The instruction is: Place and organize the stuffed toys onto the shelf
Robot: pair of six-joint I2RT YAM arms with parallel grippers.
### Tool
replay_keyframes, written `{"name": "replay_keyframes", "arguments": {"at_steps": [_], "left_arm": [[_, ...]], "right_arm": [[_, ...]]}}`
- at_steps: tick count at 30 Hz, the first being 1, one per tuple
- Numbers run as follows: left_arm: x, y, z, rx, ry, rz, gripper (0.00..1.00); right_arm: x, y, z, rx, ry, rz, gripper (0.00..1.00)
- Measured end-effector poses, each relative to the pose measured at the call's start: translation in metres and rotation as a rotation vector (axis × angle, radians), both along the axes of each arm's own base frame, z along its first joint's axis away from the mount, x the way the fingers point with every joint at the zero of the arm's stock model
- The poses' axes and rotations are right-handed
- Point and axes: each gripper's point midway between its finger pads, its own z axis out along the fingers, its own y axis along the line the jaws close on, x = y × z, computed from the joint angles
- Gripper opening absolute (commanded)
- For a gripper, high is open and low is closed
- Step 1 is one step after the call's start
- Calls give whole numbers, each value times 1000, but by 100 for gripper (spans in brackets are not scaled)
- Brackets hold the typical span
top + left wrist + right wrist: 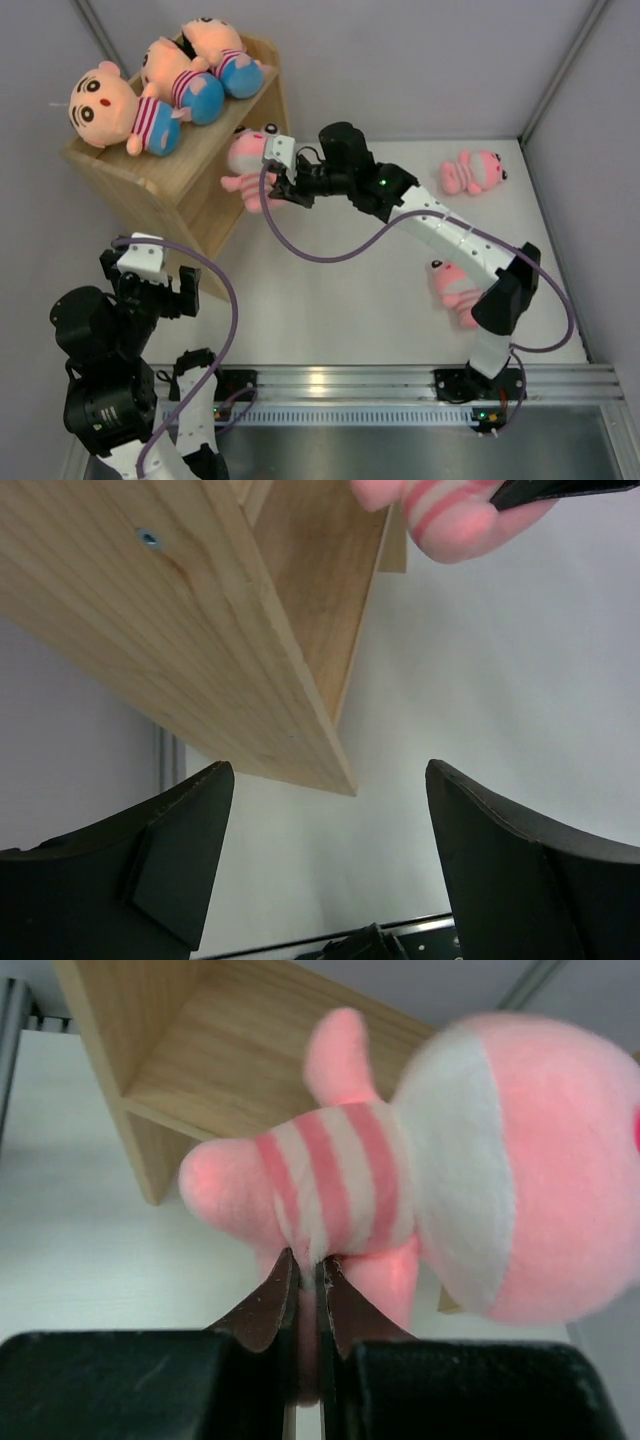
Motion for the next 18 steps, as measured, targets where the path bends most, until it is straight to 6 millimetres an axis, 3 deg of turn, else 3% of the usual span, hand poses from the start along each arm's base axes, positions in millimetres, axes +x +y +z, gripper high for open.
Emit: {"name": "replay_keyframes", "arguments": {"at_steps": [3, 8, 18], "left_arm": [[-3, 12, 7, 41, -19, 70, 84], [-9, 28, 16, 92, -45, 162, 84], [-11, 44, 16, 127, -38, 249, 85]], "right_arm": [[21, 19, 1, -23, -35, -3, 0], [38, 48, -21, -39, -25, 39, 0], [40, 99, -61, -2, 4, 168, 0]]}}
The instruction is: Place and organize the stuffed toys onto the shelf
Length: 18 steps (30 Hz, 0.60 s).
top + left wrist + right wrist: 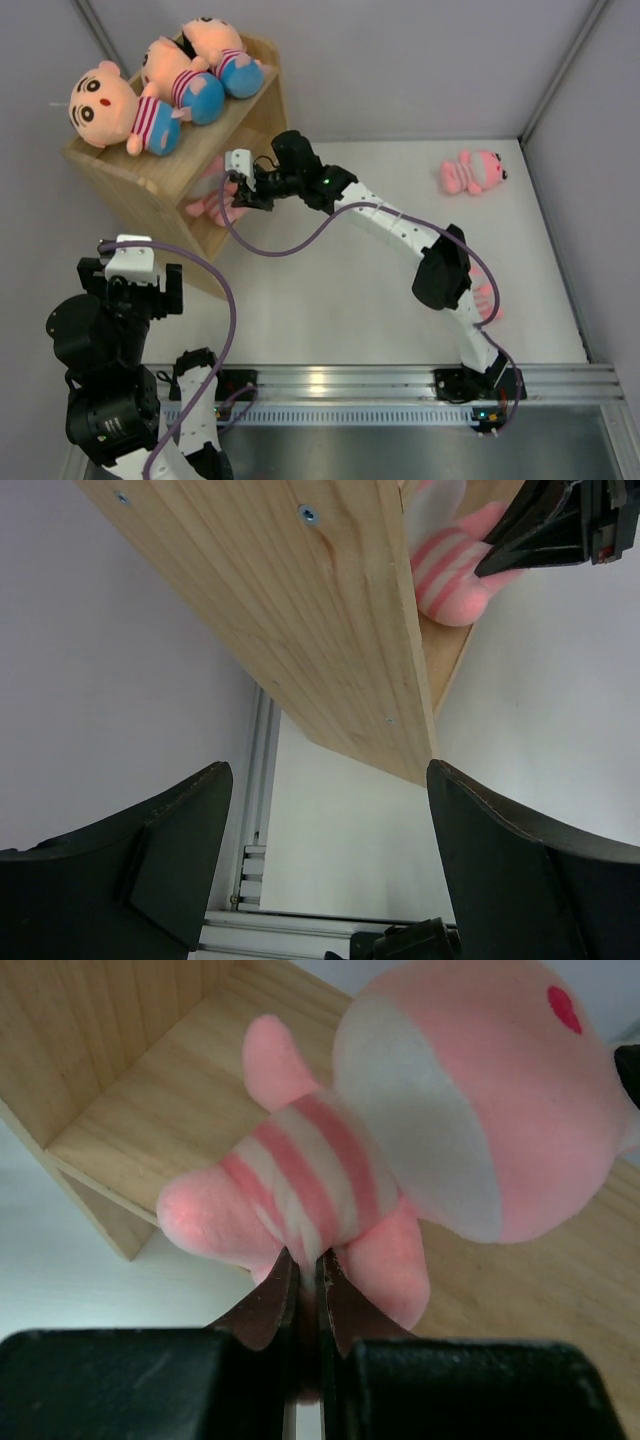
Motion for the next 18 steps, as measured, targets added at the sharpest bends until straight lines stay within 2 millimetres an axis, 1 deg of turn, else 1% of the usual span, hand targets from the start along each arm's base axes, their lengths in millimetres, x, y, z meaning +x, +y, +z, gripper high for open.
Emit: {"name": "replay_keyframes", "arguments": {"at_steps": [3, 7, 8, 10, 11, 12, 13, 14, 17, 18], "left_arm": [[0, 1, 0, 3, 0, 5, 85], [0, 1, 0, 3, 0, 4, 85], [0, 1, 0, 3, 0, 4, 85], [0, 0, 0, 2, 0, 3, 85], [0, 0, 0, 3, 0, 1, 85], [0, 0, 0, 2, -1, 0, 85], [0, 0, 0, 2, -1, 0, 85], [0, 0, 0, 3, -1, 0, 85], [-1, 0, 1, 5, -5, 0, 85], [-2, -1, 1, 6, -8, 0, 85]], "right_arm": [[-9, 13, 3, 29, -26, 38, 0], [-35, 27, 7, 48, -22, 102, 0], [-39, 30, 7, 52, -23, 113, 2], [-45, 33, 7, 57, -23, 127, 10], [-47, 34, 8, 59, -22, 129, 16], [-47, 35, 9, 63, -22, 130, 36], [-47, 35, 9, 66, -21, 126, 46], [-46, 36, 10, 69, -23, 123, 60], [-40, 36, 12, 77, -46, 103, 71], [-37, 36, 10, 80, -56, 88, 77]]}}
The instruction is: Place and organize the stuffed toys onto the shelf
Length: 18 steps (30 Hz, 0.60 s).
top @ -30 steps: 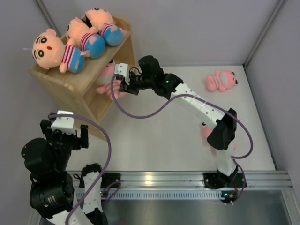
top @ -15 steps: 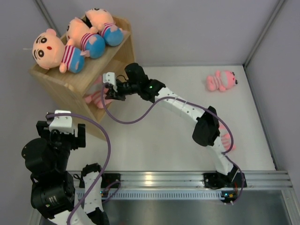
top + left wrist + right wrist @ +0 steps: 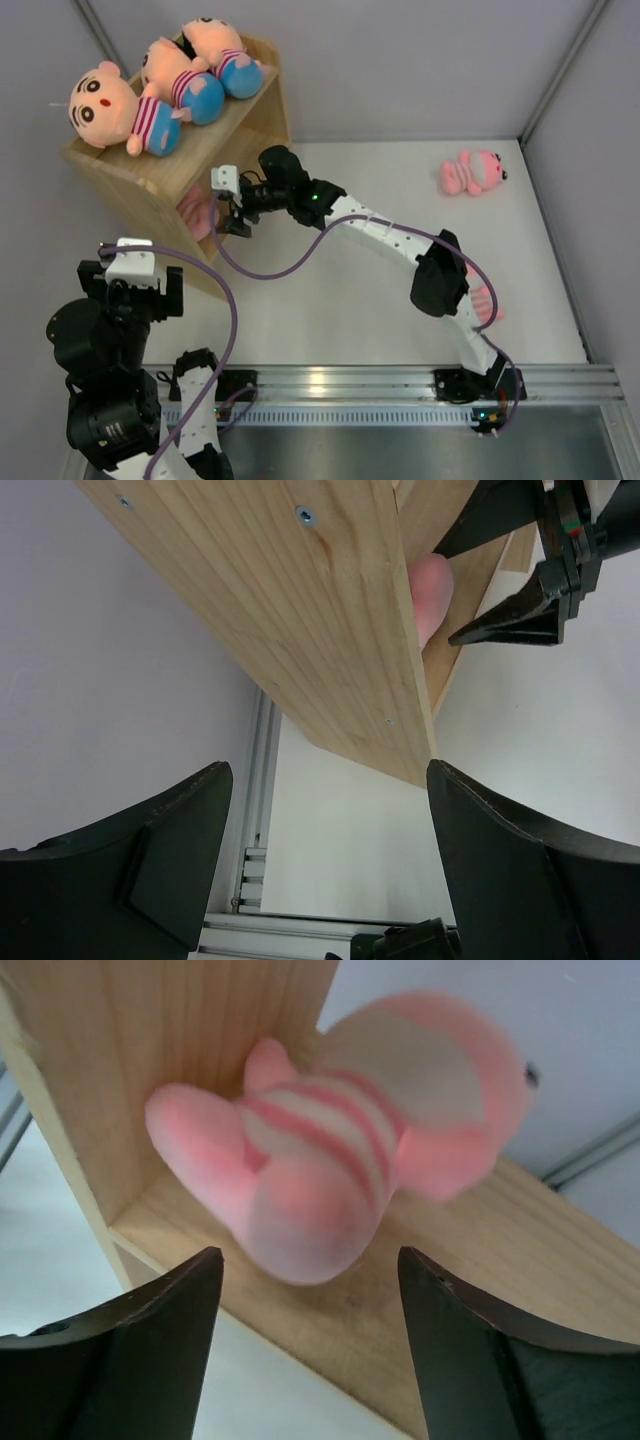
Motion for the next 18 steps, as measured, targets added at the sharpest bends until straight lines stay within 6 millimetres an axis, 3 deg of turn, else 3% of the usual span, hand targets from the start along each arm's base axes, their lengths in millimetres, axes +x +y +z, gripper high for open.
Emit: {"name": "replay_keyframes", "arguments": {"at_steps": [5, 8, 11, 14, 16, 18], "left_arm": [[-2, -2, 1, 1, -8, -7, 85], [-2, -3, 1, 0, -9, -14, 85], [-1, -4, 1, 0, -8, -16, 85], [-1, -4, 0, -2, -5, -18, 84], [-1, -4, -2, -3, -3, -19, 85], [-2, -5, -3, -3, -4, -22, 85]], "right_arm": [[3, -26, -28, -65, 21, -84, 85], [2, -55, -27, -65, 44, -143, 89], [6, -93, -4, -11, 58, -231, 91], [18, -145, 36, 89, 84, -377, 92], [32, -181, 57, 158, 109, -490, 93], [64, -232, 72, 242, 165, -694, 93]]}}
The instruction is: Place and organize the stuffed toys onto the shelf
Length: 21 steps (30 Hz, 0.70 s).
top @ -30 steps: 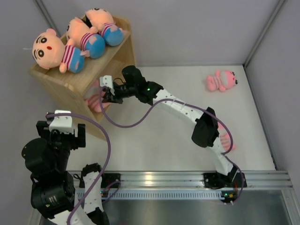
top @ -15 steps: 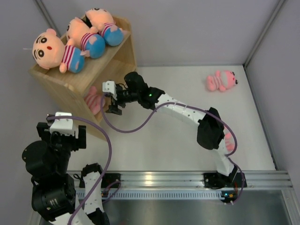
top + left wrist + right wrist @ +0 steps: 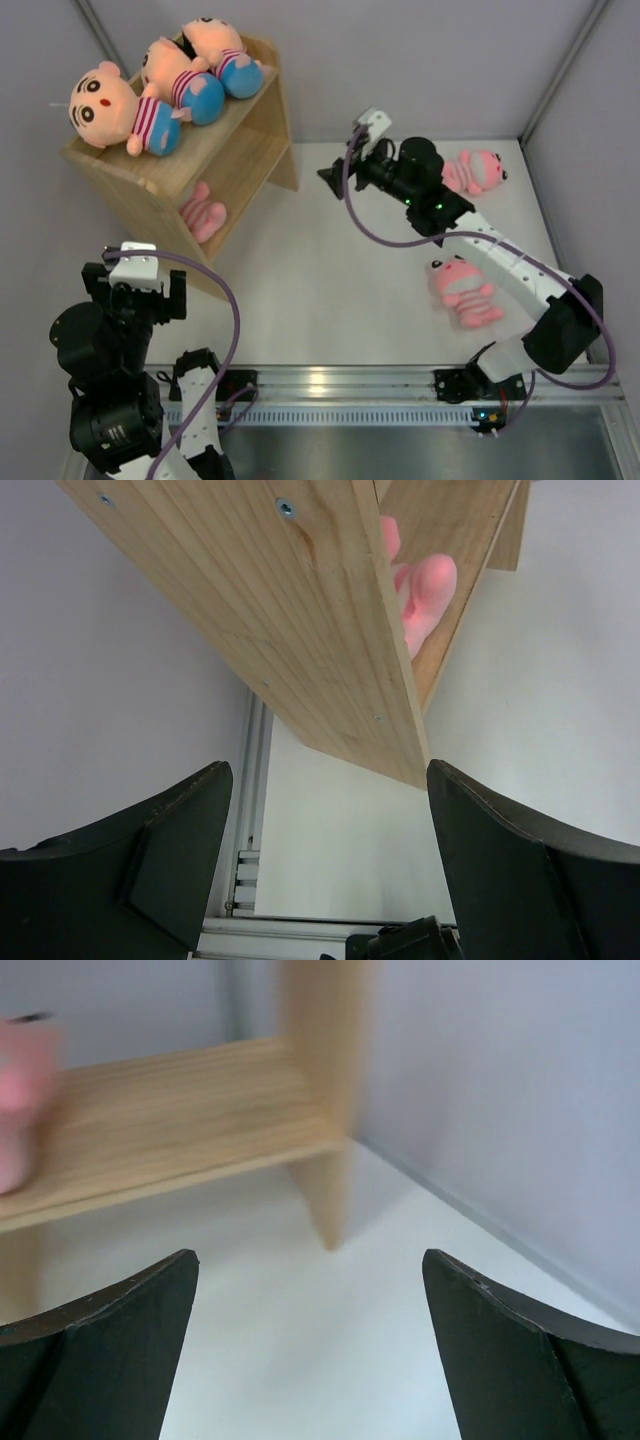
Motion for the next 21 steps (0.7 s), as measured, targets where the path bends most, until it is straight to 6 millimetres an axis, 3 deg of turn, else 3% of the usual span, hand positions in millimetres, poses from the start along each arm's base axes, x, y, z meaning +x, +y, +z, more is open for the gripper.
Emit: {"name": "replay_keyframes", "arguments": {"at_steps": [2, 4, 7, 9, 11, 13, 15, 21], "left_arm": [[-1, -2, -3, 2, 0, -7, 85], [-2, -5, -8, 4, 5, -29, 85], [-2, -12, -20, 9, 29, -73, 85], [-3, -17, -31, 11, 52, -107, 86], [-5, -19, -43, 9, 82, -120, 86], [-6, -19, -56, 5, 115, -123, 86], [-5, -18, -65, 3, 137, -125, 86], [-3, -17, -76, -7, 174, -126, 86]], "right_arm": [[43, -56, -3, 80, 99, -230, 90], [89, -117, -21, 161, 213, -448, 88], [152, -240, -87, 301, 401, -787, 81], [172, -314, -146, 372, 538, -979, 79], [179, -365, -198, 423, 653, -1115, 79], [178, -391, -236, 452, 743, -1192, 79], [177, -397, -262, 471, 813, -1229, 79], [190, -386, -287, 563, 886, -1232, 76]]}}
